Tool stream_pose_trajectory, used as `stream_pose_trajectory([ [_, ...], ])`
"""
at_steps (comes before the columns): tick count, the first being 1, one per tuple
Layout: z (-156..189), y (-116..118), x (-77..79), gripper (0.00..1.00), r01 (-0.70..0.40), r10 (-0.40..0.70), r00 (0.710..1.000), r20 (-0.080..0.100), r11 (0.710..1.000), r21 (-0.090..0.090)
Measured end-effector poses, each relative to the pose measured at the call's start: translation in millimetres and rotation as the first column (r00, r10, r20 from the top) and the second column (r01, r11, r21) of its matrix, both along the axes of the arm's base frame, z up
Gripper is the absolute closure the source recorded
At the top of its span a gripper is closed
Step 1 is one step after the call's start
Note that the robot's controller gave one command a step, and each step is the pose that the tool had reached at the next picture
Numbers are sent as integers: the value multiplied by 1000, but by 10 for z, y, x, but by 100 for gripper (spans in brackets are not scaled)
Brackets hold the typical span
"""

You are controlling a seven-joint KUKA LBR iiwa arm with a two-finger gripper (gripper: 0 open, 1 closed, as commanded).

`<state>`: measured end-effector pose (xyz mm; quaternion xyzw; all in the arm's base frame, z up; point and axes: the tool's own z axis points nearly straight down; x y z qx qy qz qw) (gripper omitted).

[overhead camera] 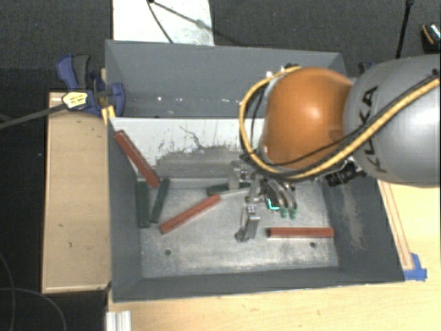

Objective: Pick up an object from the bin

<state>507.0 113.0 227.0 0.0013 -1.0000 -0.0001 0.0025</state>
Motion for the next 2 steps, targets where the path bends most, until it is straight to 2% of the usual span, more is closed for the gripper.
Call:
stream_pose_trajectory([
  [1,-1595,-43,352,0,-205,205,979,3,979,0],
  [2,-1557,574,699,0,-286,286,958,12,958,2],
])
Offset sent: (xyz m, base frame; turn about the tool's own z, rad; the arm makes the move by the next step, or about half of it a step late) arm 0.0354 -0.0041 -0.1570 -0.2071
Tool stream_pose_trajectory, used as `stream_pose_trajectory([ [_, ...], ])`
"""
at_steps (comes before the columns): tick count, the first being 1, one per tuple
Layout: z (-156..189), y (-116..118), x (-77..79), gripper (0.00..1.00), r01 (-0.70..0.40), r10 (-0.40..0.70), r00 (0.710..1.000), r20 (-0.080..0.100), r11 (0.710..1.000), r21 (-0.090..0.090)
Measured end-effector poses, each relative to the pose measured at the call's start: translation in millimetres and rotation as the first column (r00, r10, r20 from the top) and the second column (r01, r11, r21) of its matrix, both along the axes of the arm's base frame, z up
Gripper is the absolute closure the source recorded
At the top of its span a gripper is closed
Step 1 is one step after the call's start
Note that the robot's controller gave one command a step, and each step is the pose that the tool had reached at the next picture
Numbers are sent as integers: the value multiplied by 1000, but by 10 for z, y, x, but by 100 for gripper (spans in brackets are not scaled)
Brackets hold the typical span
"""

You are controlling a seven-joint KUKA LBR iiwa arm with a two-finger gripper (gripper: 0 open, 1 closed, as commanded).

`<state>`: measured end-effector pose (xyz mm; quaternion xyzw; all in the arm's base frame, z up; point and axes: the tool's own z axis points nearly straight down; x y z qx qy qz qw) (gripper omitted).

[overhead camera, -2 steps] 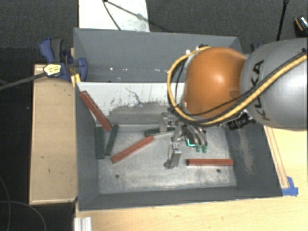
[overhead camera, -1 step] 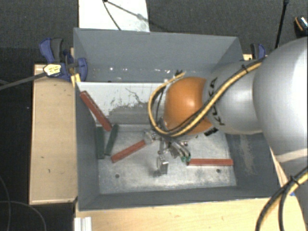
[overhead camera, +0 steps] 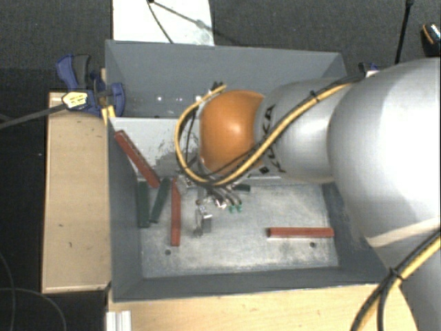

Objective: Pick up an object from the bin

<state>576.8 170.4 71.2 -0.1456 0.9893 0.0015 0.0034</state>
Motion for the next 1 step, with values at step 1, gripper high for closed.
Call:
stream_pose_trajectory([
  [1,127,553,-390,0,-372,372,928,-6,928,-1],
])
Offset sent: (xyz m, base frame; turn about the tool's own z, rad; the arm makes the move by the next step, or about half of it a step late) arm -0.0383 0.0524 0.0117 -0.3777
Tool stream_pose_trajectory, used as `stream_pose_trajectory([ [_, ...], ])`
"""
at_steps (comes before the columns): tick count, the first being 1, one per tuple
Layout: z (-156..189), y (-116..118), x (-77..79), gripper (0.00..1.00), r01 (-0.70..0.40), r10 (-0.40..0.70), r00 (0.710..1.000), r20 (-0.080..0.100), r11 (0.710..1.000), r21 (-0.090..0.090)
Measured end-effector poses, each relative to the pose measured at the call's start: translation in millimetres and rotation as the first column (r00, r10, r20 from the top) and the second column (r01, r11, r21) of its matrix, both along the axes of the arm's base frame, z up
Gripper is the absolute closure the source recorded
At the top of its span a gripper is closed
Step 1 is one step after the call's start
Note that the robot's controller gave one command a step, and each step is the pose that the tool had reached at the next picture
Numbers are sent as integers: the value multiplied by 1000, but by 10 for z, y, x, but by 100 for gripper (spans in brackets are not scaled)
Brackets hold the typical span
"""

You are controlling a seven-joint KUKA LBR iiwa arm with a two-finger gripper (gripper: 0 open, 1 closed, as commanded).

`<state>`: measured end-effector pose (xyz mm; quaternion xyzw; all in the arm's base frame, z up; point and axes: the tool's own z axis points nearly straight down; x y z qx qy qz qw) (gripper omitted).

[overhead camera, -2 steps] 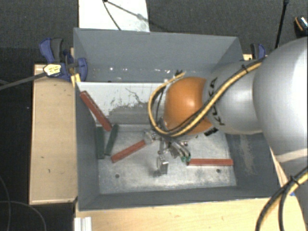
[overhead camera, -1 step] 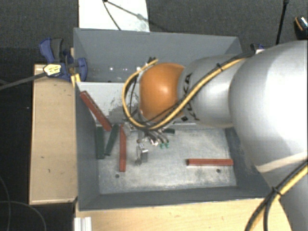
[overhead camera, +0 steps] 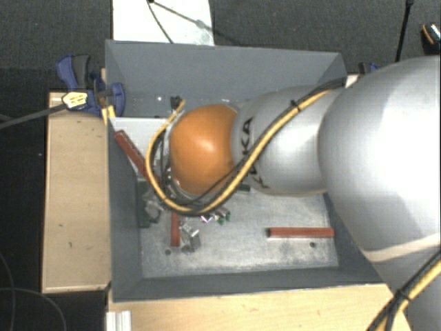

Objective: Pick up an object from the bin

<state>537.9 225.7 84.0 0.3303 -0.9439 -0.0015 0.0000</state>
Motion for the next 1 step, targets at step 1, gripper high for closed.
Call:
stream_pose_trajectory([
  [1,-135,-118,517,0,-326,326,945,6,945,-1],
])
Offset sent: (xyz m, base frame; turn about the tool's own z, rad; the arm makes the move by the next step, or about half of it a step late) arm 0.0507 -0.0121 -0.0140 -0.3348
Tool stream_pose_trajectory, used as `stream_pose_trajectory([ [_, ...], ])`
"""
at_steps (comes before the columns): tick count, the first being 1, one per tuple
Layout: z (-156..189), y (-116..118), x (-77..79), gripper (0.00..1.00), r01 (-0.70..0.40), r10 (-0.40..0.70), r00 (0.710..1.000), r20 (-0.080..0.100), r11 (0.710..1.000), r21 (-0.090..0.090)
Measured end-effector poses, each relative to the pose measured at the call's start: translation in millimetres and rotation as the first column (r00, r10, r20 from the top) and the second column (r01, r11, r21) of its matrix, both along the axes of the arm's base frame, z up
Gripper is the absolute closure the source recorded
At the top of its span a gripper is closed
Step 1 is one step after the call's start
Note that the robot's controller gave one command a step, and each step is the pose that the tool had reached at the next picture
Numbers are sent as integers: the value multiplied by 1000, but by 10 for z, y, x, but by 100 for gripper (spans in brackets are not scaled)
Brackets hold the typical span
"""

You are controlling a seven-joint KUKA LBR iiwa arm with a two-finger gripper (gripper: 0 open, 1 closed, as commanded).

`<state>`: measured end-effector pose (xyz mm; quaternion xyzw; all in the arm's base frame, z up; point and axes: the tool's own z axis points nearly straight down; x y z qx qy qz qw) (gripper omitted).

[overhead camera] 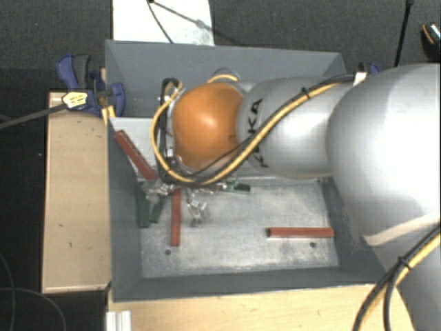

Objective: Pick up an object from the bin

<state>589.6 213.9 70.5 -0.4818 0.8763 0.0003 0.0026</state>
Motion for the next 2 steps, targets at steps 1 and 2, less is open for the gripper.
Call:
stream_pose_trajectory([
  [1,4,5,-4,100,7,-7,1000,-2,1000,1],
  [2,2089,120,-229,100,7,-7,1000,8,1000,3],
])
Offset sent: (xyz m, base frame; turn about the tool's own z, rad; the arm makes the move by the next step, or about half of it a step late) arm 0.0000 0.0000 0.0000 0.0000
